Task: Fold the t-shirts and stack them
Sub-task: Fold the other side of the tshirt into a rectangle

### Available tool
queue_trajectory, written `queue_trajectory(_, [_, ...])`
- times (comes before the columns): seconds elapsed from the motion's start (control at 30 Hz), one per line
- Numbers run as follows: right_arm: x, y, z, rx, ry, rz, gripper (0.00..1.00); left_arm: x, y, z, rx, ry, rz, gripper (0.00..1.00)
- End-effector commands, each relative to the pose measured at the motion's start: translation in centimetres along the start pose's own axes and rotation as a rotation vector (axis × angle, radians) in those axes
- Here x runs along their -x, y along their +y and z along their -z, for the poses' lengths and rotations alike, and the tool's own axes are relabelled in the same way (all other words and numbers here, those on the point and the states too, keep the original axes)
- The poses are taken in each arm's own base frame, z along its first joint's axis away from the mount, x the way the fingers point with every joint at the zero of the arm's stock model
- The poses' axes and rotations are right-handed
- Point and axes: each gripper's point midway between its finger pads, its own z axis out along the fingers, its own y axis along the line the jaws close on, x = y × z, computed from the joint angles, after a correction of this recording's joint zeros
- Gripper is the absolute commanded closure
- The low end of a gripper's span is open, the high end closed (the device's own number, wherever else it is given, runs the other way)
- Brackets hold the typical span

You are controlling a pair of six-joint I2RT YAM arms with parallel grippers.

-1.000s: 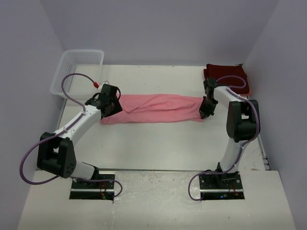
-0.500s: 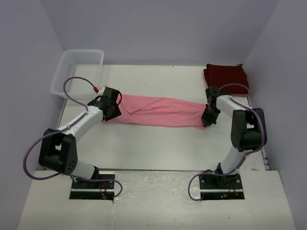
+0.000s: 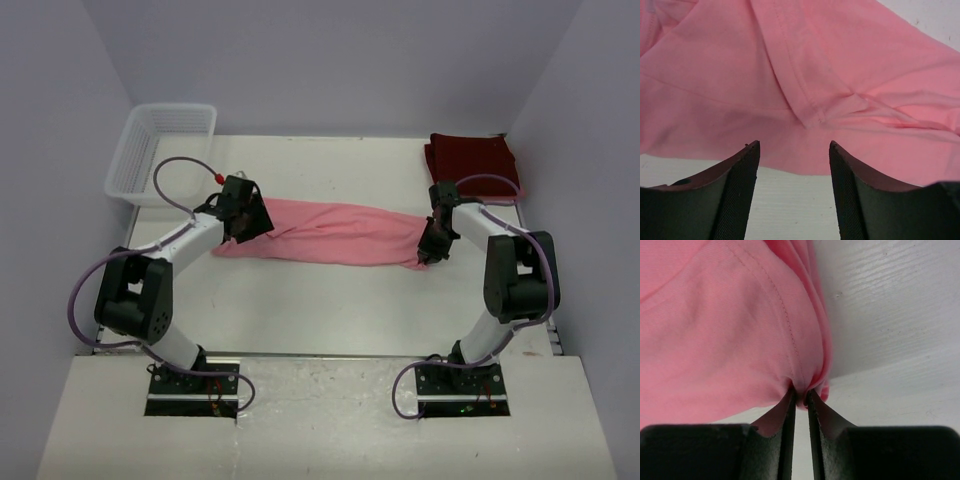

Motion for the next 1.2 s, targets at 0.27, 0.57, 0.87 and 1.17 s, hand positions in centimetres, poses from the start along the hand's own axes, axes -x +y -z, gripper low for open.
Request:
queue_trajectory(0.27, [1.7, 1.1, 3.3, 0.064, -0.129, 0.014, 0.82, -0.7, -4.2, -3.5, -0.136, 0.071, -0.050, 0.44])
queue_trajectory(0.57, [1.7, 1.0, 3.5, 0.062, -0.130, 0.024, 0.82, -0.3, -4.5, -4.3, -0.131, 0.063, -0.051, 0.51])
queue_trajectory(0.87, [1.3, 1.1, 2.8, 0.056, -0.112, 0.036, 0.82, 0.6, -4.6, -4.4, -0.111, 0.045, -0.060, 0.59])
queue_trajectory(1.17, [1.6, 1.2, 3.5, 0.063, -0.128, 0.039, 0.82, 1.3, -5.2, -5.3, -0.105, 0.048, -0.068, 1.00])
